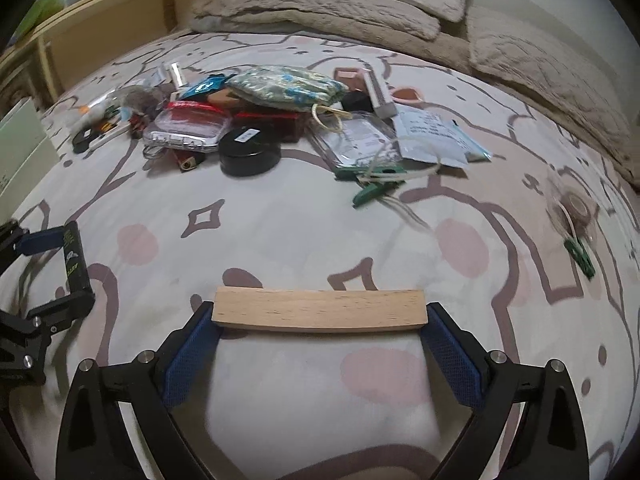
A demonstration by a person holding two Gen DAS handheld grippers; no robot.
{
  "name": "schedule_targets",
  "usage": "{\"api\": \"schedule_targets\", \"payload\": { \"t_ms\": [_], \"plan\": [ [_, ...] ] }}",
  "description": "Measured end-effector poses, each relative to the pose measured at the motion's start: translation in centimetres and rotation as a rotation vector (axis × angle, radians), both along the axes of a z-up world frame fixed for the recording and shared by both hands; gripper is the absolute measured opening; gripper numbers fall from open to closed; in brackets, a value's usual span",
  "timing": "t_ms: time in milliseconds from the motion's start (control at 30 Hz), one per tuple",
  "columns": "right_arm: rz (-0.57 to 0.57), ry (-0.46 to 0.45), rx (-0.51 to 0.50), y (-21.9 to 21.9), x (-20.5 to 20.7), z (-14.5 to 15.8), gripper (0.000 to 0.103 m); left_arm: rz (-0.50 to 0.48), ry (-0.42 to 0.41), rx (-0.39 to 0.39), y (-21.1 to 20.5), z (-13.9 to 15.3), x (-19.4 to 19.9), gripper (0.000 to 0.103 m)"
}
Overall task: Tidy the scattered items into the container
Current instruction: 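Carry the wooden stick with the right gripper toward the white box while the left carries the lighter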
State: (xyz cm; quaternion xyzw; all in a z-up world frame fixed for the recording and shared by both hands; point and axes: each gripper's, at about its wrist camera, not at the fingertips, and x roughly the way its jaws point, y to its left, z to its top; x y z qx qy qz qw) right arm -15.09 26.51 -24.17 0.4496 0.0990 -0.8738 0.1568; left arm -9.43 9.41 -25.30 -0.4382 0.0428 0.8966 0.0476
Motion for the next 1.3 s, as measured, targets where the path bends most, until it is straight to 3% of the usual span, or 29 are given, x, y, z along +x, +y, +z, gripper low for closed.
{"api": "schedule_targets", "payload": {
  "t_ms": [367, 633, 1300],
  "plan": [
    [-0.091, -0.008, -0.048, -0.2, 1.1, 0.9, 0.099, 0.005, 0.024, 0.033, -0.3, 1.0, 0.3, 0.080],
    [-0.088, 0.005, -0.075, -2.0, 2.2, 1.9, 0.099, 0.020, 0.051, 0.065, -1.0, 2.3, 0.6, 0.080],
    [-0.172, 0.160, -0.104, -1.2, 6.7, 6.1, 0.099, 0.036, 0.142, 0.111, -2.5, 5.8, 2.2, 0.080]
  ]
}}
